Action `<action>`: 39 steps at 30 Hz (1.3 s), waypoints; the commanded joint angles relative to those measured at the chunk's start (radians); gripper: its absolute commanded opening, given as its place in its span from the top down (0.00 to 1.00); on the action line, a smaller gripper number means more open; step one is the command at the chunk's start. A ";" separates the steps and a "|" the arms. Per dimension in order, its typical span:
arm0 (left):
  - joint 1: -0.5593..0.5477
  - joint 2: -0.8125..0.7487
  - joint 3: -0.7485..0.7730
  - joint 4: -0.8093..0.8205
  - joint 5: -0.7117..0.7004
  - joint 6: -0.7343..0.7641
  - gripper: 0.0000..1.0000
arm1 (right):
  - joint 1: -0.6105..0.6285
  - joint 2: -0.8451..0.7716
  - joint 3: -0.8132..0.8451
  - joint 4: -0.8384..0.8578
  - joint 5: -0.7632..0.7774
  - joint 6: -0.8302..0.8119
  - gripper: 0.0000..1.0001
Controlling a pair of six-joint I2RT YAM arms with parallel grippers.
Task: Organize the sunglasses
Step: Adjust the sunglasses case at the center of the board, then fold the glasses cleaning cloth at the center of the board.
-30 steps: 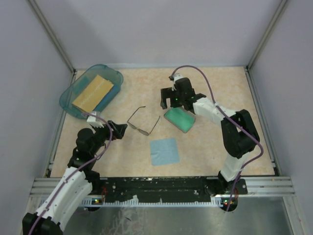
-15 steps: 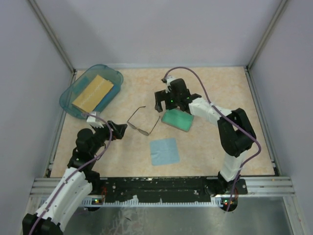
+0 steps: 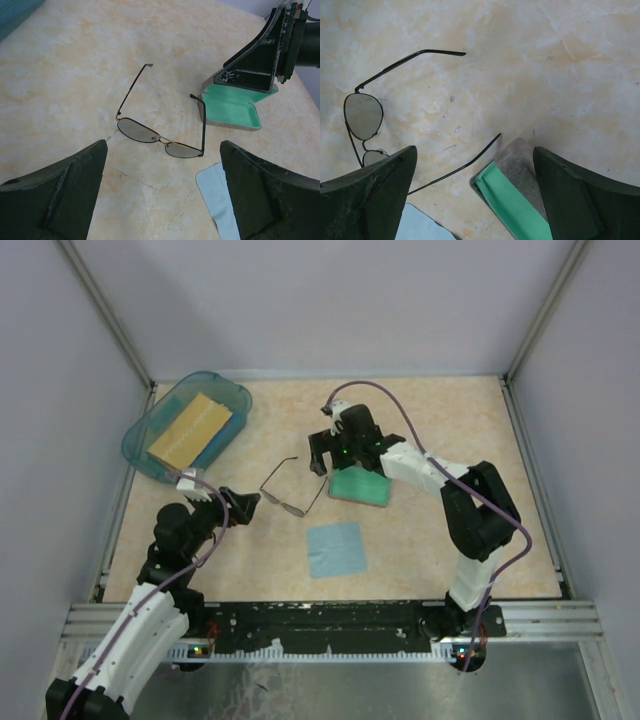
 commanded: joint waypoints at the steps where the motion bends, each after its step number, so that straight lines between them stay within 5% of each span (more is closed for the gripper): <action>1: -0.004 -0.008 0.026 0.000 0.022 -0.002 0.00 | 0.023 -0.030 0.024 -0.002 -0.029 -0.020 0.01; 19: -0.004 -0.032 0.016 -0.017 0.106 0.012 0.00 | 0.028 -0.256 -0.039 0.156 0.187 0.026 0.01; 31: -0.034 -0.087 -0.076 -0.024 0.204 -0.060 0.02 | 0.103 -0.744 -0.483 0.120 0.340 0.170 0.08; 39: -0.157 0.093 -0.047 0.045 0.121 -0.060 0.03 | 0.200 -0.852 -0.626 0.010 0.422 0.229 0.15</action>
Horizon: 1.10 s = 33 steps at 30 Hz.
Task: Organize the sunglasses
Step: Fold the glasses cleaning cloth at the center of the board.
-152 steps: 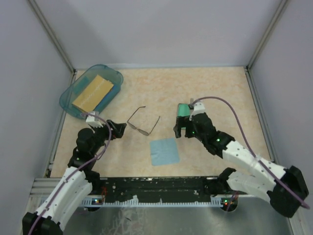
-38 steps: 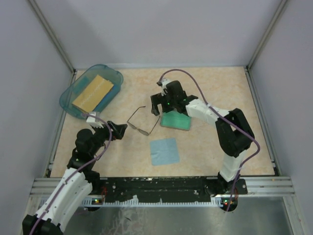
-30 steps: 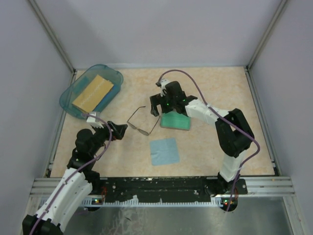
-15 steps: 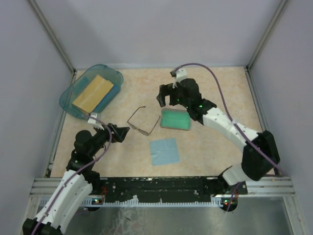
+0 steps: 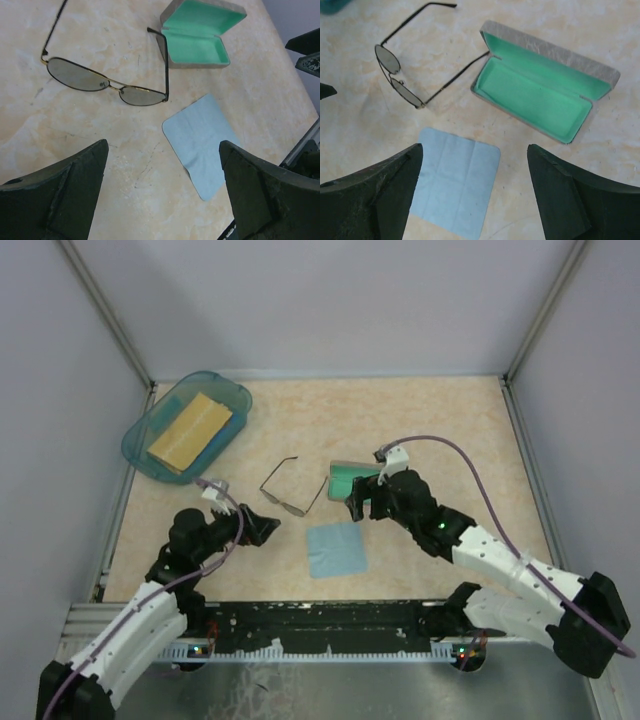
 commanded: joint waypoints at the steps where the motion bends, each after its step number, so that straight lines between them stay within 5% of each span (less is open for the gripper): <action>1: -0.097 0.118 0.035 0.065 -0.071 -0.004 0.03 | 0.038 -0.037 -0.024 -0.036 0.076 0.049 0.17; 8: -0.359 0.332 0.110 0.077 -0.325 0.008 0.06 | 0.066 0.014 -0.050 -0.045 0.092 0.057 0.27; 15: -0.508 0.508 0.186 0.097 -0.517 -0.001 0.16 | 0.066 0.070 -0.086 0.002 0.081 0.052 0.42; 22: -0.561 0.666 0.254 0.128 -0.610 0.003 0.27 | 0.066 0.123 -0.121 0.065 0.072 0.049 0.55; 33: -0.571 0.827 0.308 0.192 -0.637 0.021 0.47 | 0.066 0.219 -0.120 0.132 0.057 0.045 0.60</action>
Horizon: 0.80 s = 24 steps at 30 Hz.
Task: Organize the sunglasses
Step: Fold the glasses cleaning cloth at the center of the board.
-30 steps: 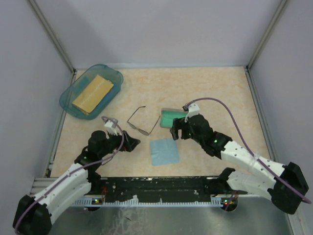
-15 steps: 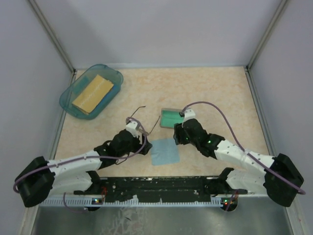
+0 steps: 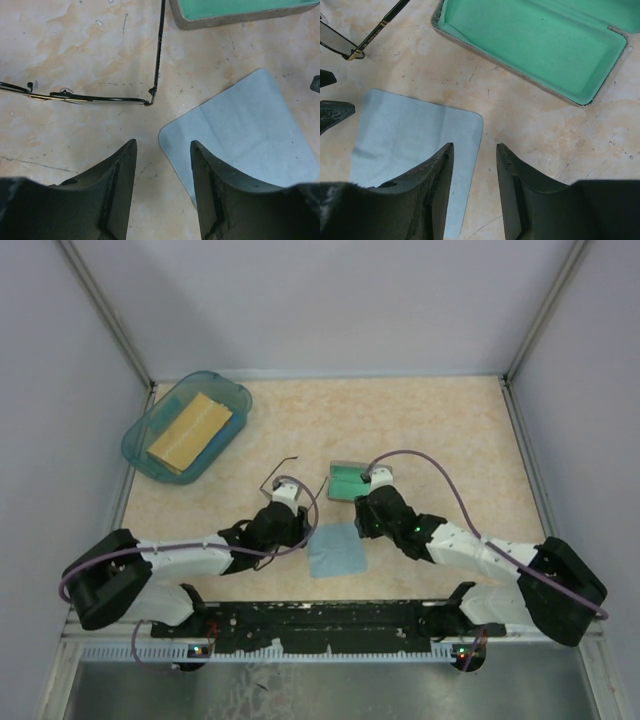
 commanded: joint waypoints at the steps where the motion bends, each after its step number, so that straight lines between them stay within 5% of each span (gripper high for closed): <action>1: -0.013 0.039 0.035 0.056 -0.031 0.016 0.48 | 0.010 0.032 0.010 0.082 0.002 -0.003 0.60; 24: -0.047 0.167 0.081 0.038 -0.078 0.020 0.61 | 0.011 0.033 0.025 0.065 0.013 -0.005 0.61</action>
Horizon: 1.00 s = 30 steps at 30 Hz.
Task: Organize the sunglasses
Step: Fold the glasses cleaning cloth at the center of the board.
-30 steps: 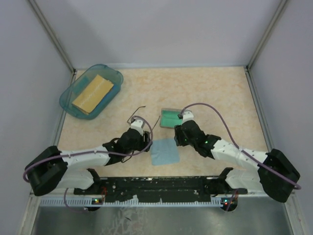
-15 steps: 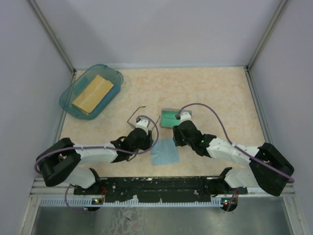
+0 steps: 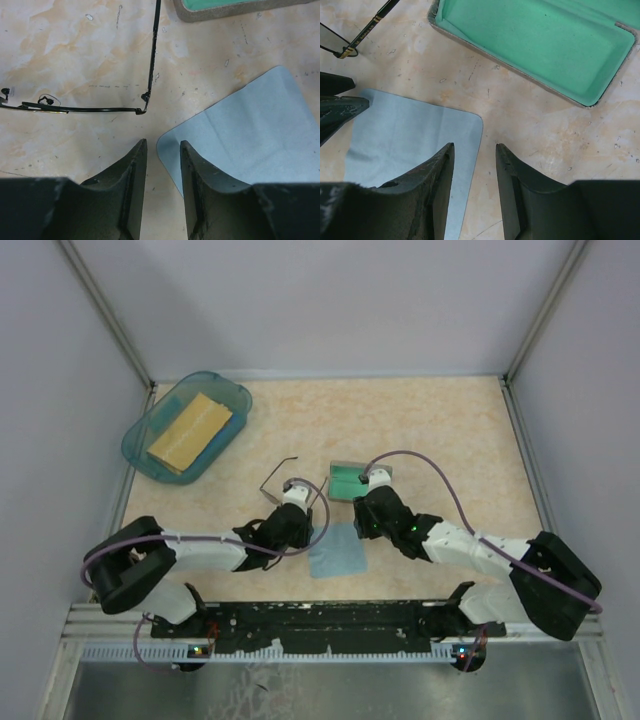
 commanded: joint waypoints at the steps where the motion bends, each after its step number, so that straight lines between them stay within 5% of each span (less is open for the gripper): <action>1: -0.017 0.032 0.033 -0.001 -0.024 0.006 0.63 | 0.010 -0.019 0.024 0.033 0.018 -0.005 0.61; 30: -0.056 0.050 0.032 -0.036 -0.056 -0.033 0.92 | 0.010 0.032 0.035 0.056 -0.007 -0.012 0.61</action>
